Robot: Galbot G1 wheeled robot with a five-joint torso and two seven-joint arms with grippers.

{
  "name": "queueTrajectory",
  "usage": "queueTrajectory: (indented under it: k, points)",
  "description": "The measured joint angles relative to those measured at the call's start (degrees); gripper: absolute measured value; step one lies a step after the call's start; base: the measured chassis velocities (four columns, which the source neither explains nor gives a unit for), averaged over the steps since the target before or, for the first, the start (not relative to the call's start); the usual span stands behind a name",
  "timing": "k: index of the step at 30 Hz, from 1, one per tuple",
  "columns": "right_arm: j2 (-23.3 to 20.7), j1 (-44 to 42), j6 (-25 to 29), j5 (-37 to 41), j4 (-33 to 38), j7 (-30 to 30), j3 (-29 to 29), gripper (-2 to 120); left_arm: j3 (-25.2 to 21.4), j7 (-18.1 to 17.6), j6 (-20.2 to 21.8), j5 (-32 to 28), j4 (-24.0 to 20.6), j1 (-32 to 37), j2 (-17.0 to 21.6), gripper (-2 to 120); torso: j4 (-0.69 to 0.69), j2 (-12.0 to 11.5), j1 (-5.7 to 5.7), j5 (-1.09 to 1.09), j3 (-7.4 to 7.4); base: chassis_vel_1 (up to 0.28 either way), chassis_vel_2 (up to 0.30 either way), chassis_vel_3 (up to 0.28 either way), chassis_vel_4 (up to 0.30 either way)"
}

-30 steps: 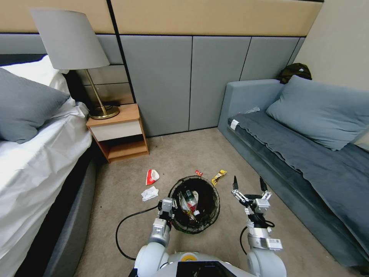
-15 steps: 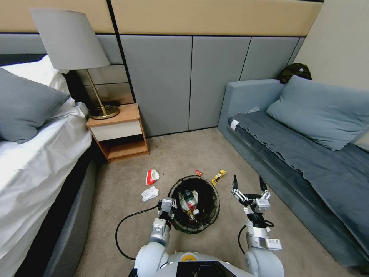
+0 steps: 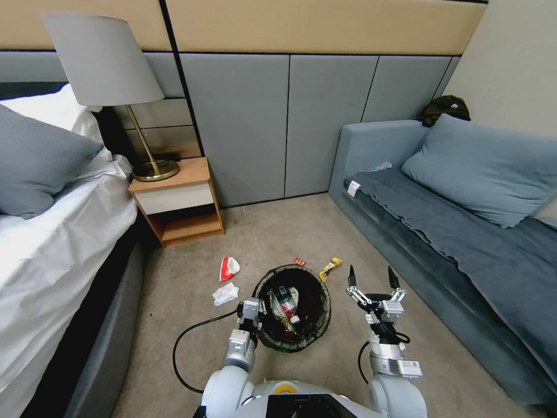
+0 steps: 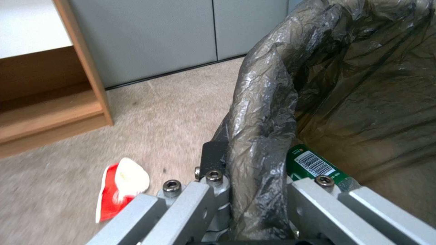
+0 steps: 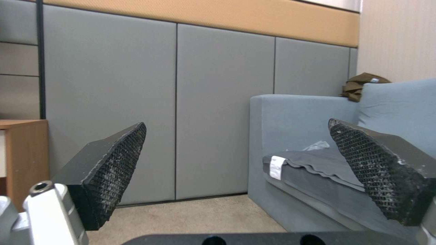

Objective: Pick up the trash bin, then pick up the garbage from the floor and place it into the trash bin.

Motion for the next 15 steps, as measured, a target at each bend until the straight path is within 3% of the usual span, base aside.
queueTrajectory:
  k: [10,15]
  points:
    - [-0.1,0.1,0.8,0.0,-0.4,-0.4,0.1,100,0.0,0.0,0.0,0.2,0.0,0.1,0.0,1,0.02,0.0,0.00,0.01,0.01,-0.217,0.208,0.221,-0.208]
    - [-0.2,0.4,2.4,0.7,-0.7,-2.1,0.0,100,0.0,0.0,0.0,0.2,0.0,0.1,0.0,1,0.00,0.0,0.01,0.01,0.01,-0.031,0.042,0.068,-0.033]
